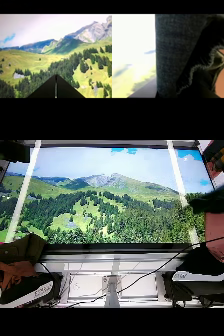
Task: Fold the clothes and pants, and hang the long-sleeved shirts on hangers.
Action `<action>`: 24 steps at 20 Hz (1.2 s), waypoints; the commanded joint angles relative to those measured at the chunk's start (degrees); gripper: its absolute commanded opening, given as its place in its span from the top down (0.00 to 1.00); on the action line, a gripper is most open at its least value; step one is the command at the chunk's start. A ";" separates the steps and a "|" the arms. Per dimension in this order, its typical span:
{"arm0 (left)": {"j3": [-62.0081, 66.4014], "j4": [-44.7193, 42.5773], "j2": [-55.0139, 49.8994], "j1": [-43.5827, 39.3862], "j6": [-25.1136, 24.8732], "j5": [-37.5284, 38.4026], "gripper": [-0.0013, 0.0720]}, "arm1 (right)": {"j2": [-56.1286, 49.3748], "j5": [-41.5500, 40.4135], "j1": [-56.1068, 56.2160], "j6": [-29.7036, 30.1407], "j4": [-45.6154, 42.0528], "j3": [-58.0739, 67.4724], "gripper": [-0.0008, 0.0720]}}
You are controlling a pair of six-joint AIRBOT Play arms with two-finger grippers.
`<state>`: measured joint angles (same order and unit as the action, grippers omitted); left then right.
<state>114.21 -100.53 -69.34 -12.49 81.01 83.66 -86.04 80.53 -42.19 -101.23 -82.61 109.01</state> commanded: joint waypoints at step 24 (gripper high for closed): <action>-0.02 1.14 0.17 1.05 -0.04 0.17 0.96 | 2.23 10.97 -1.14 8.07 -3.28 -1.40 0.06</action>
<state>114.21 -99.39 -69.21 -11.51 80.99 83.85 -83.99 96.62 -45.63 -95.09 -93.69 106.15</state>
